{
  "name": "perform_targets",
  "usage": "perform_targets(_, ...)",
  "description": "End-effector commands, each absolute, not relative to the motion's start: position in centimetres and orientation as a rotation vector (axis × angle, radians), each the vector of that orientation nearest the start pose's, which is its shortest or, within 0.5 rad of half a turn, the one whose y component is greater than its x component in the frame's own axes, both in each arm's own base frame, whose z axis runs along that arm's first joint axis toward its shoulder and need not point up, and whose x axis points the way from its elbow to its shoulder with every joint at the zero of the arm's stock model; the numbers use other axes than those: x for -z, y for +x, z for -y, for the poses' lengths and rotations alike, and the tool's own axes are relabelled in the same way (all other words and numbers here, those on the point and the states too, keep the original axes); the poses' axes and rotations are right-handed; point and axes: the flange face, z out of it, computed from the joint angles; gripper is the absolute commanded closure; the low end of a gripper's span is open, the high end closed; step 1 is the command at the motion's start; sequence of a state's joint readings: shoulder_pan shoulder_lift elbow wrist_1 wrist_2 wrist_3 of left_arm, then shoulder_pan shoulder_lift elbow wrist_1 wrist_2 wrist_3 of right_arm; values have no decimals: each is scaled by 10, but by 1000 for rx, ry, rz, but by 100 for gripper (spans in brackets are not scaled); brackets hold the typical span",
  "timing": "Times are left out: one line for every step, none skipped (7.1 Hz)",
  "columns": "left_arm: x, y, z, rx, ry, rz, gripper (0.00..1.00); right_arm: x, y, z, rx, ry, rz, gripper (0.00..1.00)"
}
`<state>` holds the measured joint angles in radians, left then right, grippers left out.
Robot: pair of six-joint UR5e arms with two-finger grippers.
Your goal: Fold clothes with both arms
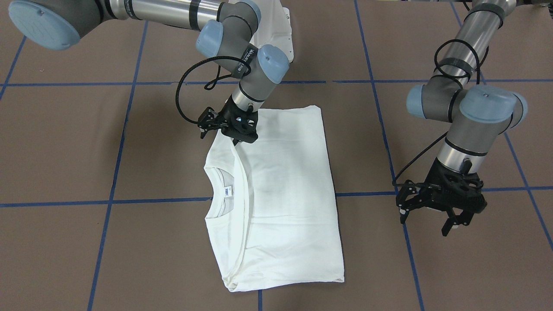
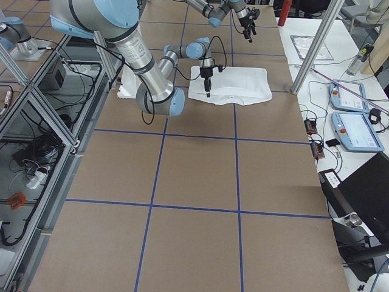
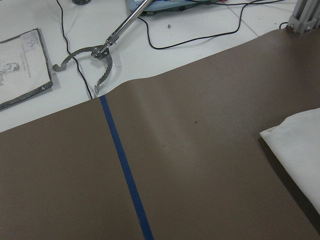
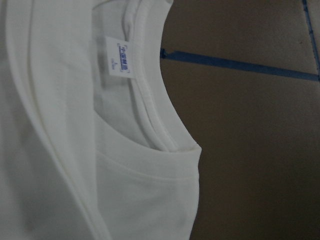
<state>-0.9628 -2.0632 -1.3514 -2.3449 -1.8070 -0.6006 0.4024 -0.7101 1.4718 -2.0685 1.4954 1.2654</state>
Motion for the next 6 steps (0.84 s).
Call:
perform_targets(-392,316,647,-123,735,-772,0,-287,-569,398,-67,155,168,0)
perform_targets(-392,316,647,-123,736,-773,0,-301,-551,391,-64,159,169,0)
perform_targets(-390,317,646,-114,731,-780,0,-287,-540,391,-73,175,207,0)
perform_targets(-386,318,644,-117,718,-802,0,-262,-525,395,-84,206,292,0)
perform_targets(-367,317,633,-103,691,-878,0,-239,-501,390,-89,258,421,0)
perform_targets(-360,330,604,-106,677,-924,0,-232,-464,373,-74,319,562,0)
